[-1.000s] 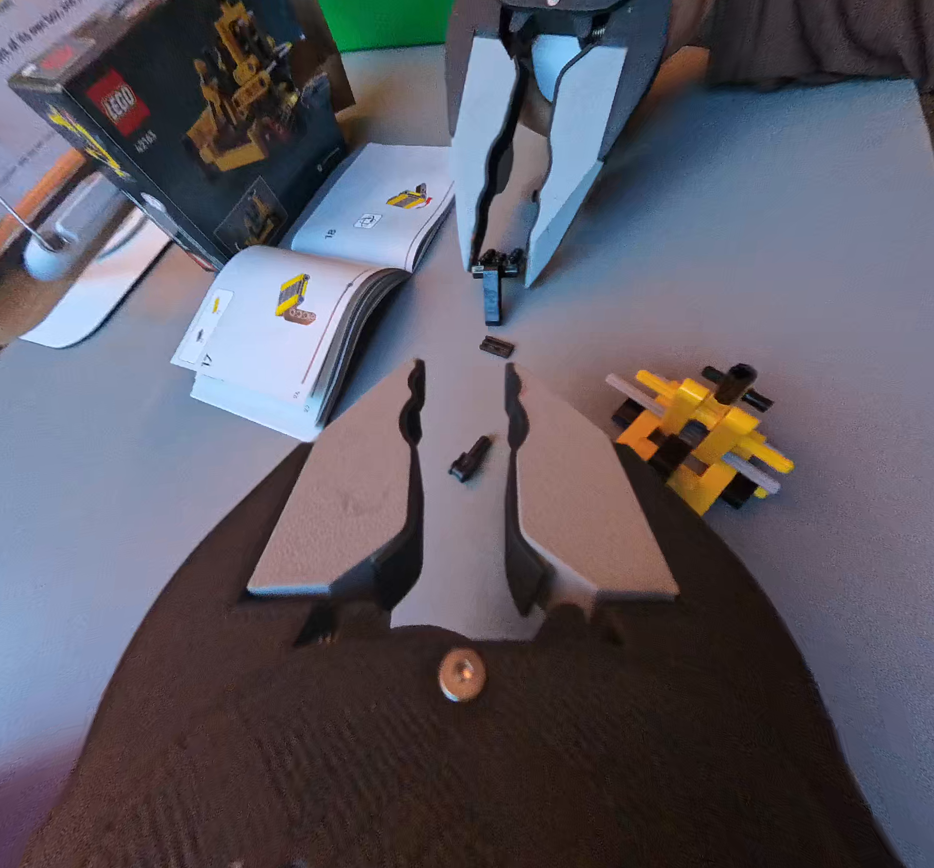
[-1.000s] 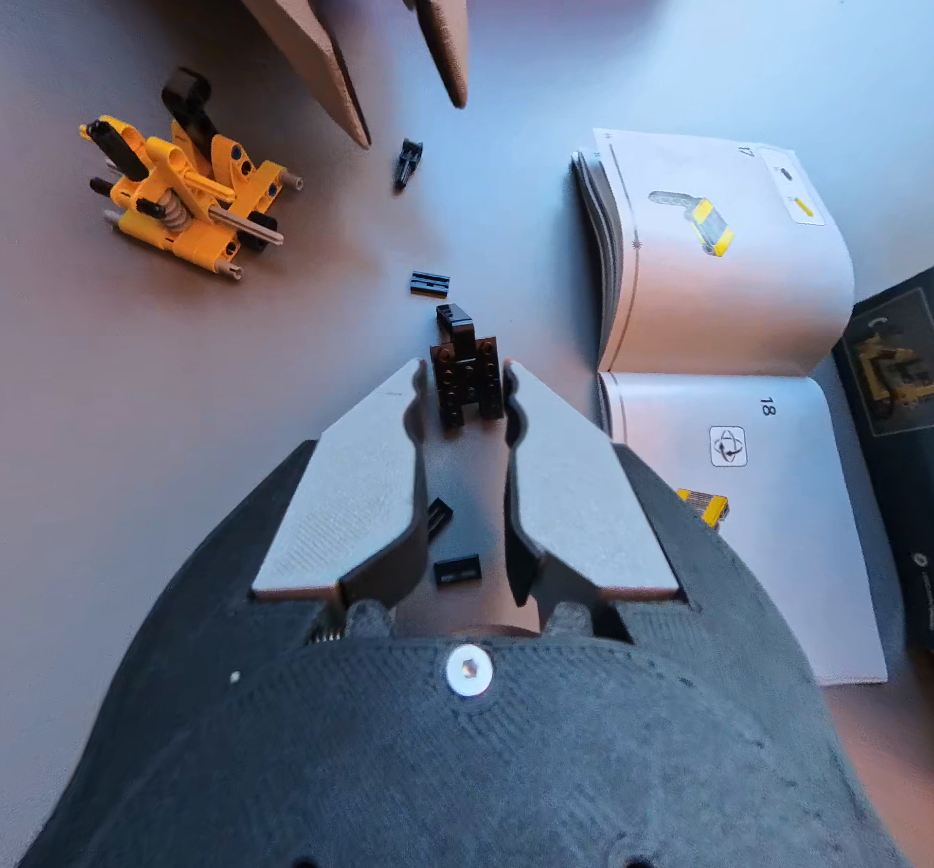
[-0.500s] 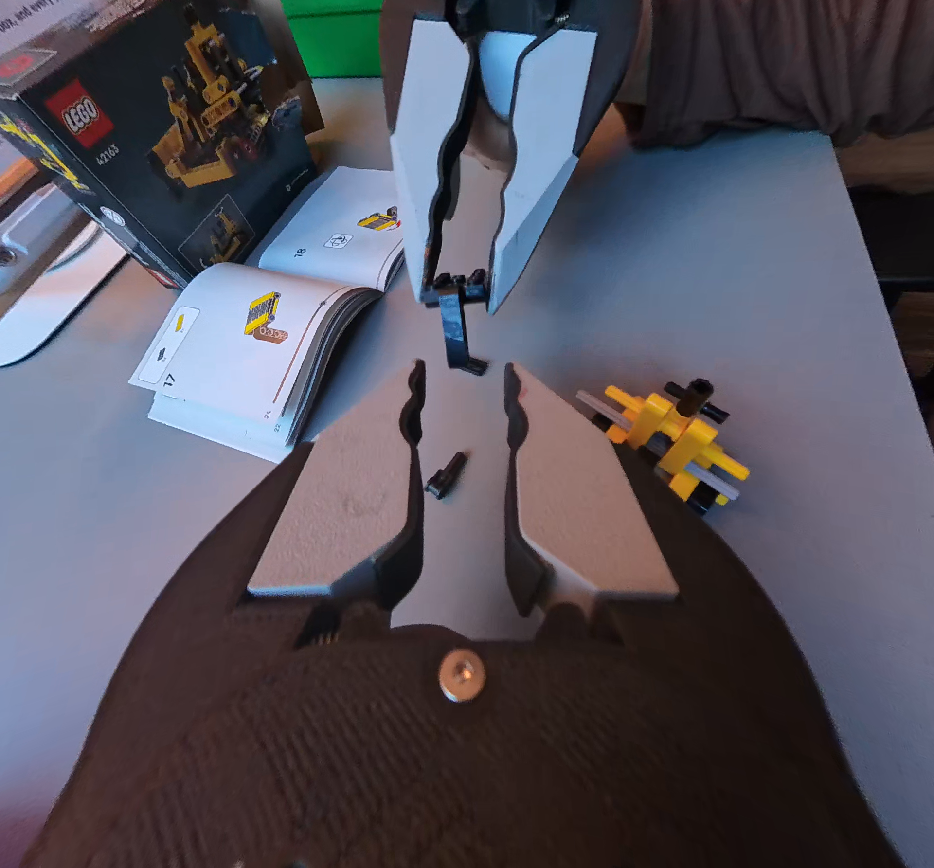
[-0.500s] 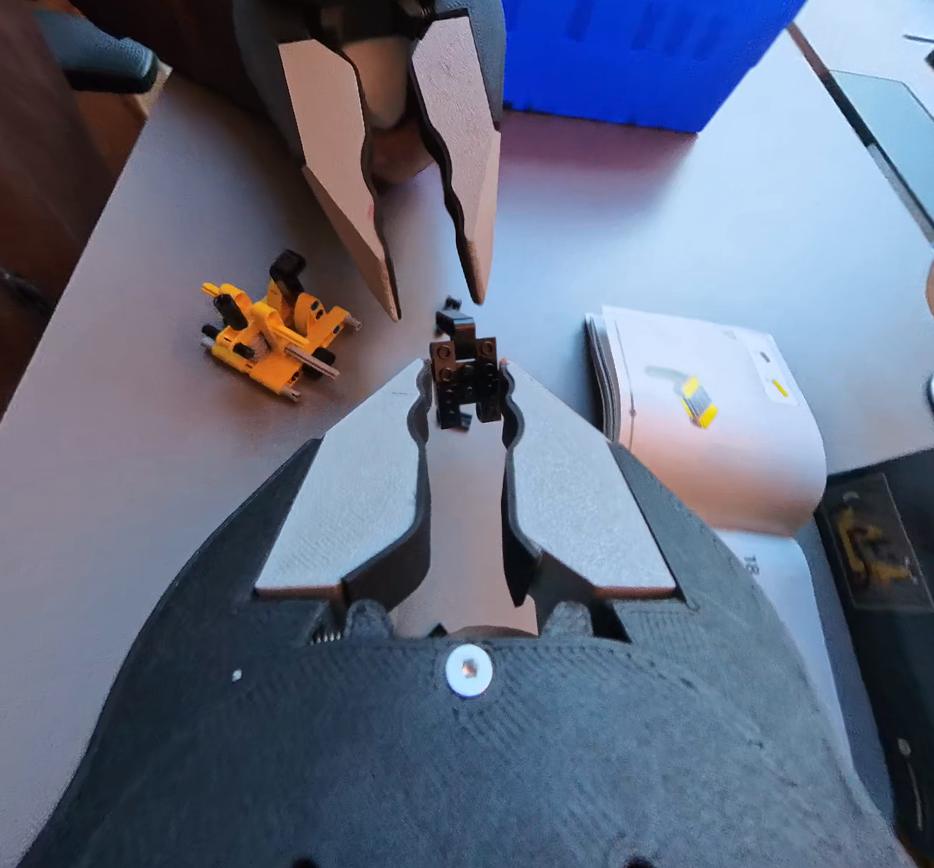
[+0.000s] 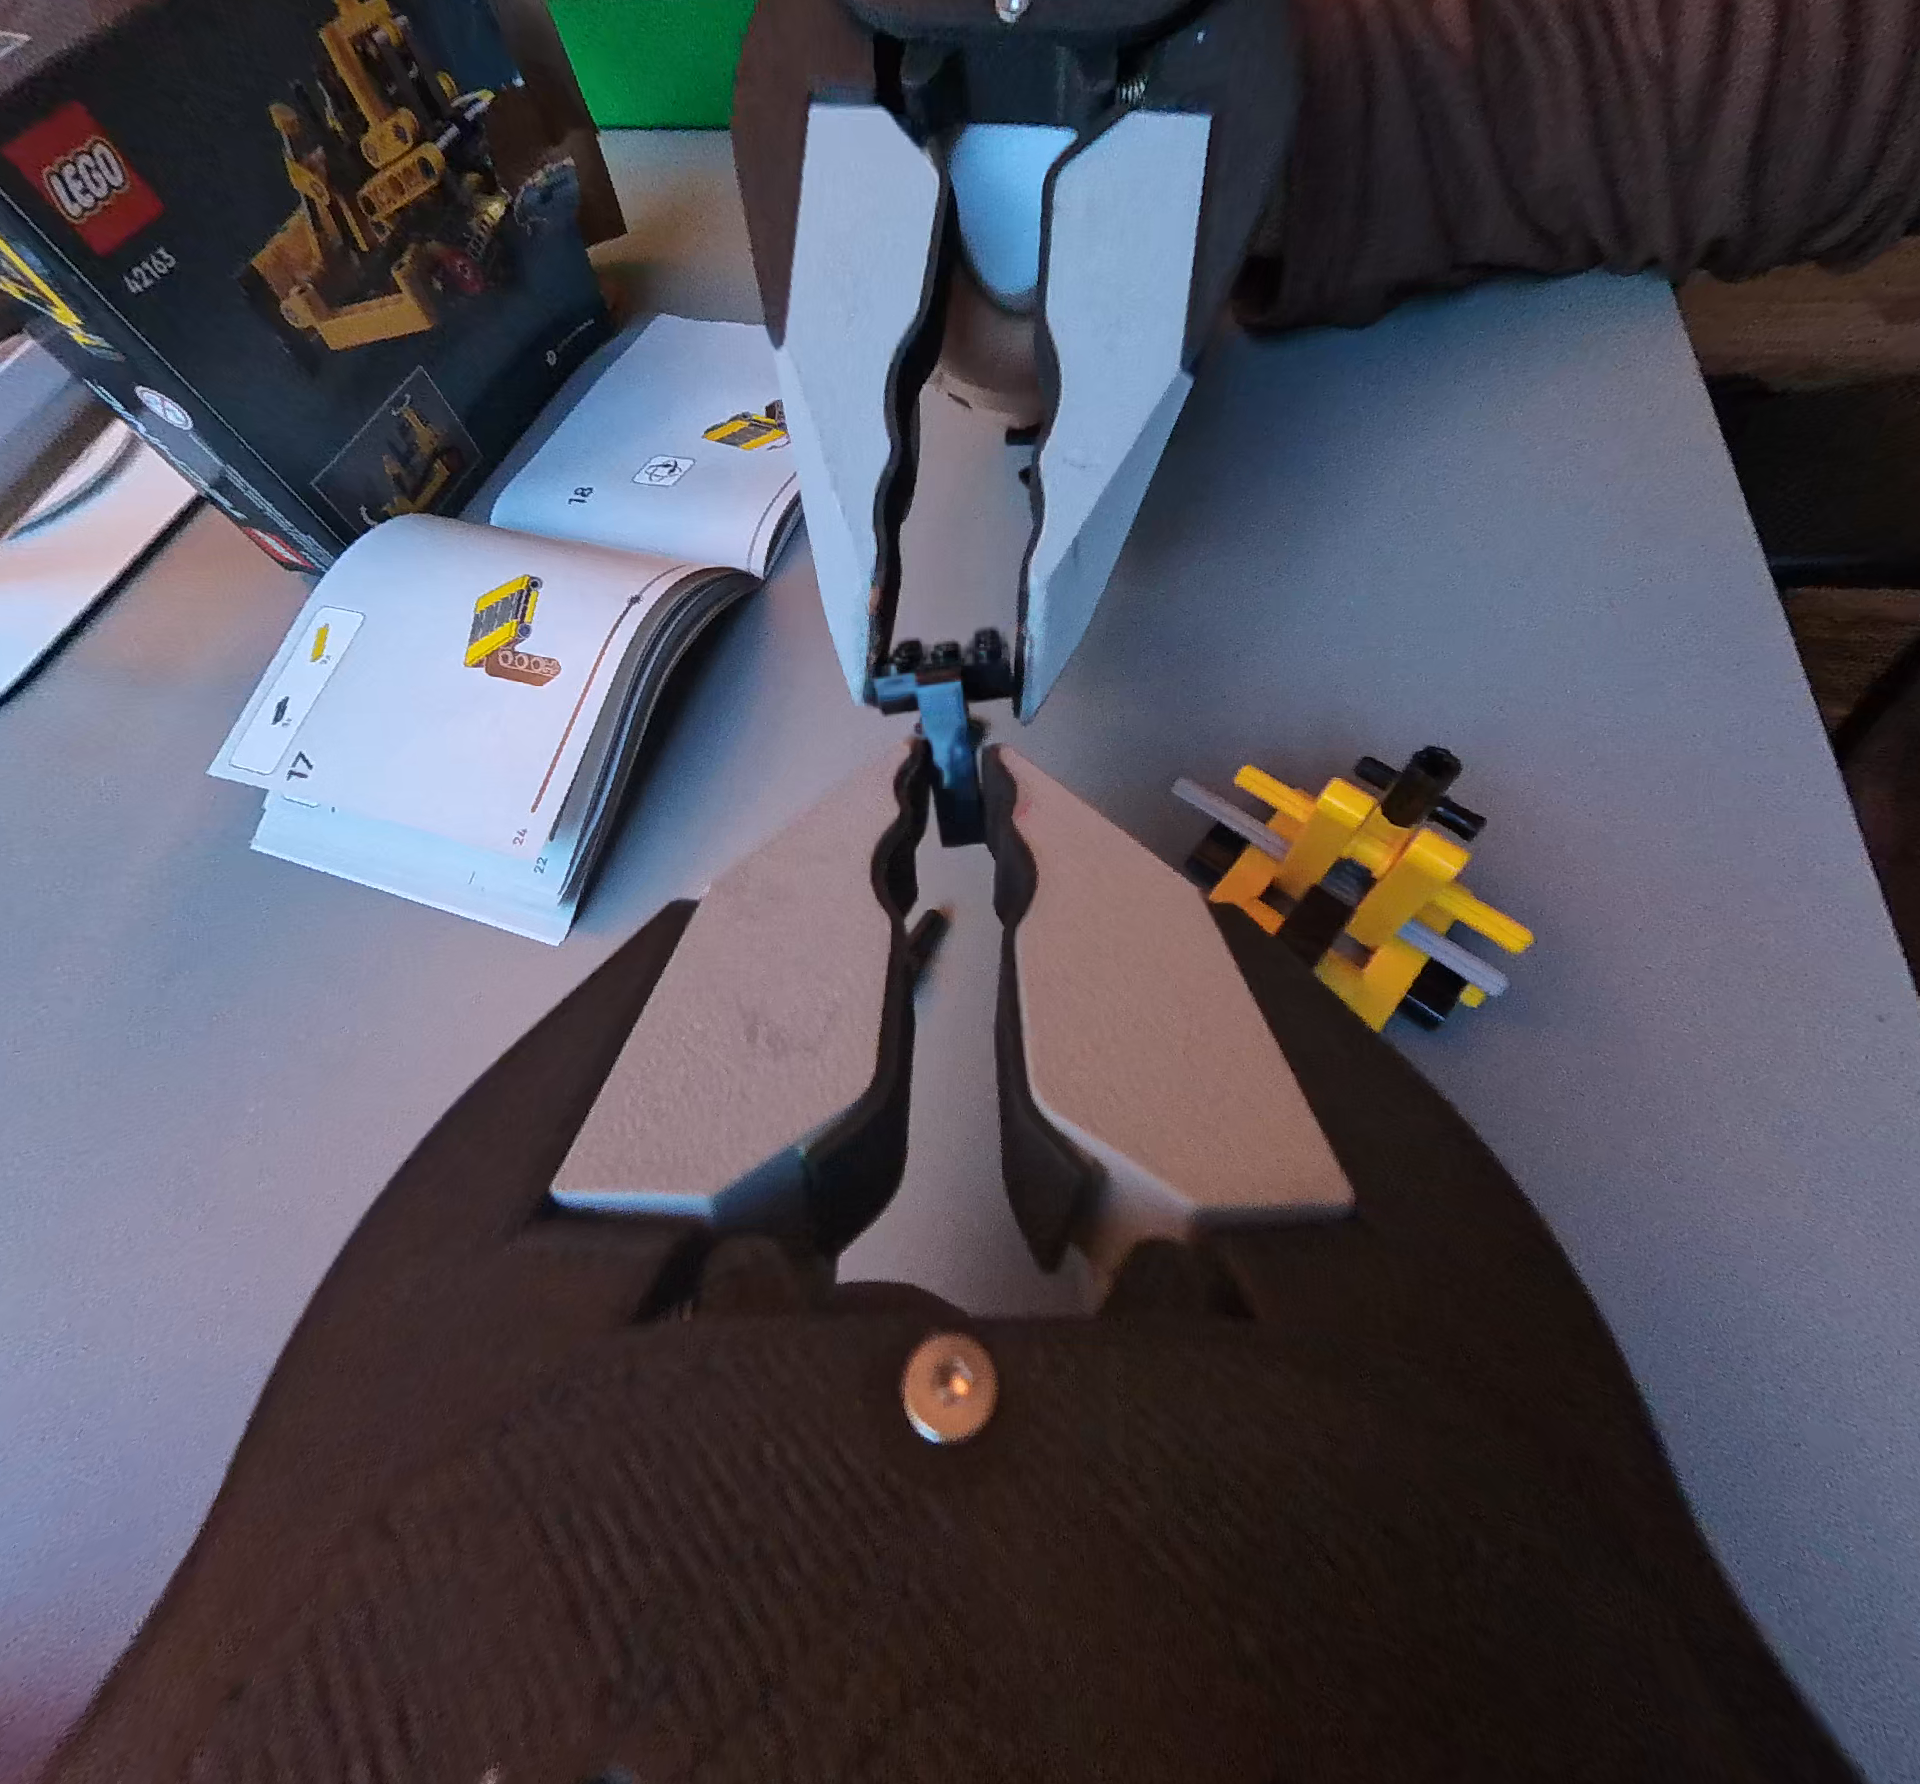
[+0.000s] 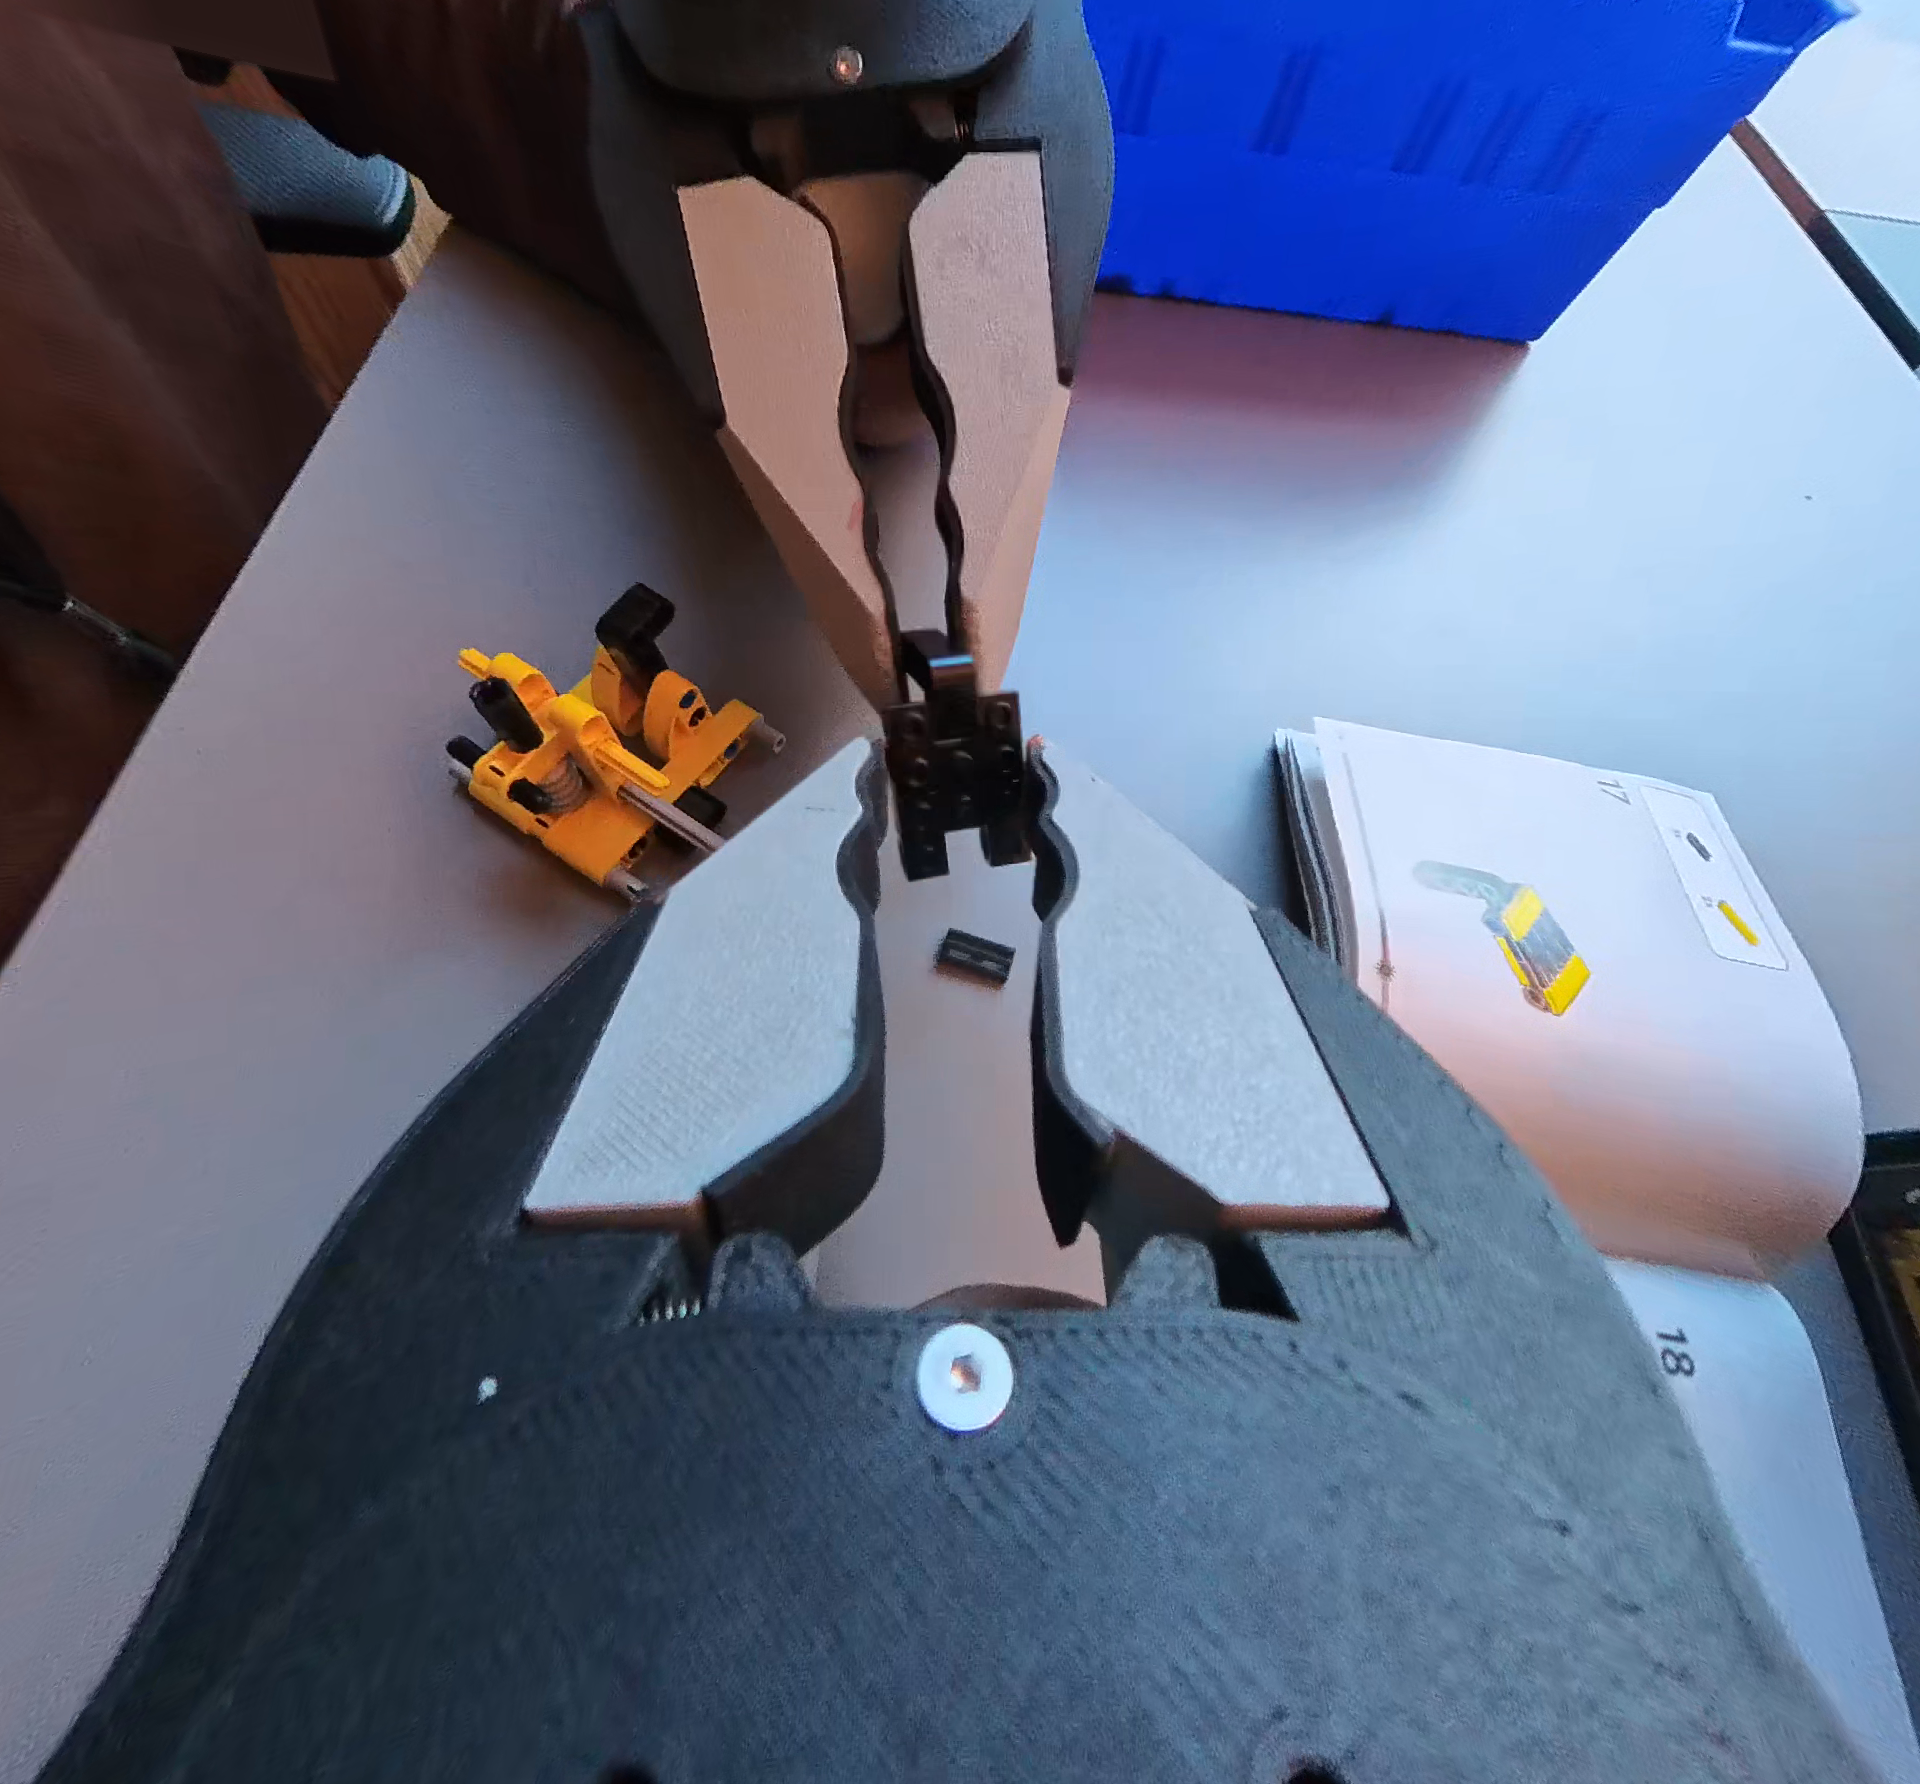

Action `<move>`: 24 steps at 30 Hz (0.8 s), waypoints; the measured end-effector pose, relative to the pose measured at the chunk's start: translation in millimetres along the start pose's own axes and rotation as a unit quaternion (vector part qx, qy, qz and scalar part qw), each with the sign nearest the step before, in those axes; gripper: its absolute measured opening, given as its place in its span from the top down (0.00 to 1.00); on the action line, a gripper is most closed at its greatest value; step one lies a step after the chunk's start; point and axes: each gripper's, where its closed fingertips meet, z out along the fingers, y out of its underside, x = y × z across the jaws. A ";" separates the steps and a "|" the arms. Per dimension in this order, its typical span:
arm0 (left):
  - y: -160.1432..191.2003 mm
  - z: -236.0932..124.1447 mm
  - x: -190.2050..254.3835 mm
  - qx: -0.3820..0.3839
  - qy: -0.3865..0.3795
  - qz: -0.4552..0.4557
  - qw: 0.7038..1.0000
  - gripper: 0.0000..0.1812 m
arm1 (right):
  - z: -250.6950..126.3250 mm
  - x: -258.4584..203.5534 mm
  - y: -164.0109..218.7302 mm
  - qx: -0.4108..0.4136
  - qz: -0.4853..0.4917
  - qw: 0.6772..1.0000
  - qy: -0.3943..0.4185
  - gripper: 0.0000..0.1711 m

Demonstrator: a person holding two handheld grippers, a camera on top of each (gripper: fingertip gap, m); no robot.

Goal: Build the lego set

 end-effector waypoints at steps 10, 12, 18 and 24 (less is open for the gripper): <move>6.9 -2.9 -11.4 -0.013 -0.020 0.015 1.000 0.97 | -37.5 29.1 6.9 0.007 0.020 0.997 0.077 0.85; 7.4 -4.2 -14.2 -0.013 -0.024 0.012 1.000 0.98 | -59.0 44.0 10.8 0.008 0.026 0.993 0.118 0.85; 12.7 -7.4 -32.7 -0.025 -0.072 0.005 0.997 0.98 | -101.0 58.2 23.6 -0.004 0.040 0.986 0.163 0.86; 22.4 -8.5 -42.6 -0.050 -0.094 -0.004 0.994 0.98 | -98.9 57.0 27.4 -0.006 0.043 0.986 0.160 0.87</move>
